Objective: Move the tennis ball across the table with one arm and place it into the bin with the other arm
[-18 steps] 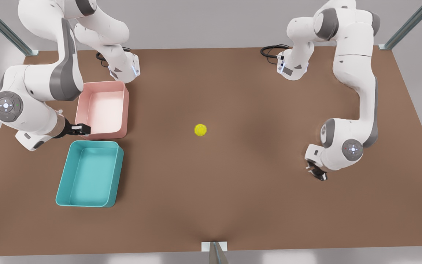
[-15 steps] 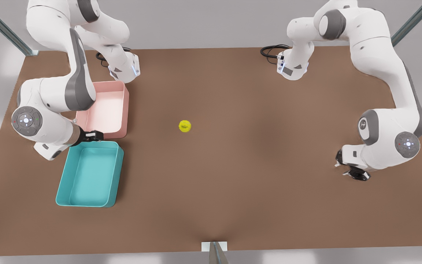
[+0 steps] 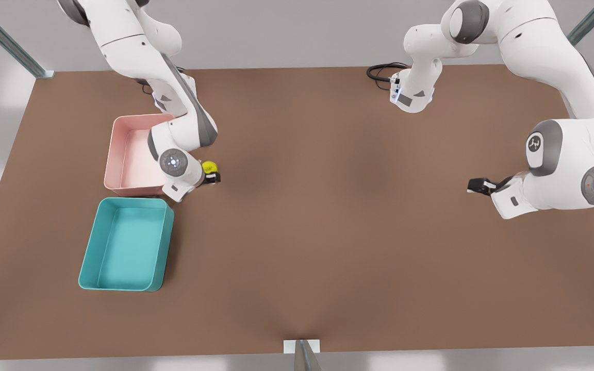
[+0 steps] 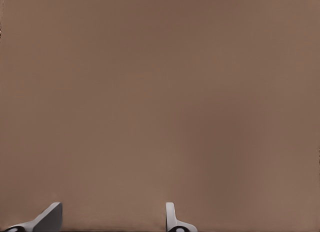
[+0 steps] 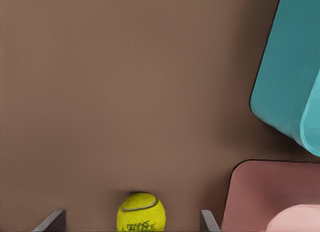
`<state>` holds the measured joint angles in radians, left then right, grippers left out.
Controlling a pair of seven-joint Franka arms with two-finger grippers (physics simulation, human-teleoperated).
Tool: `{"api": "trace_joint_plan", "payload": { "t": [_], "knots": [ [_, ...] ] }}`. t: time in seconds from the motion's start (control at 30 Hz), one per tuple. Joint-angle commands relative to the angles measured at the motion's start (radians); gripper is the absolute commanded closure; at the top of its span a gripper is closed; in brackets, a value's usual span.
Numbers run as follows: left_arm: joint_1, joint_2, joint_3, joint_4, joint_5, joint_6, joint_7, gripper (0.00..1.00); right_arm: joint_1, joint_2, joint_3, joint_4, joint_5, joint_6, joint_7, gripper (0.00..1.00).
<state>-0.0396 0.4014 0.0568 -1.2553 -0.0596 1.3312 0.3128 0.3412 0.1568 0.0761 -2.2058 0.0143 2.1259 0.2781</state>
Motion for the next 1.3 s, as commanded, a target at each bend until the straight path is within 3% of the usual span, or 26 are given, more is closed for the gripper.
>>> {"api": "trace_joint_plan", "payload": {
  "t": [0.0,0.2,0.37,0.53,1.27],
  "knots": [
    [-0.002,-0.001,0.000,0.000,0.000,-0.029,-0.457,0.00,0.027,-0.020,0.001,-0.066,0.010,0.249,0.285,0.00],
    [-0.002,0.001,0.000,0.000,0.000,-0.029,-0.455,0.00,0.032,-0.023,-0.001,-0.164,-0.001,0.342,0.279,0.00],
    [0.000,0.002,0.000,0.000,0.000,-0.029,-0.457,0.00,0.087,-0.131,0.001,-0.328,-0.001,0.350,0.283,0.00],
    [-0.003,0.010,0.000,-0.003,0.000,-0.029,-0.457,0.00,0.102,-0.141,0.001,-0.446,-0.001,0.480,0.283,0.00],
    [-0.005,0.008,-0.023,0.000,0.004,-0.032,-0.463,0.00,0.096,-0.115,-0.001,-0.486,-0.001,0.534,0.285,0.00]
  ]
}}
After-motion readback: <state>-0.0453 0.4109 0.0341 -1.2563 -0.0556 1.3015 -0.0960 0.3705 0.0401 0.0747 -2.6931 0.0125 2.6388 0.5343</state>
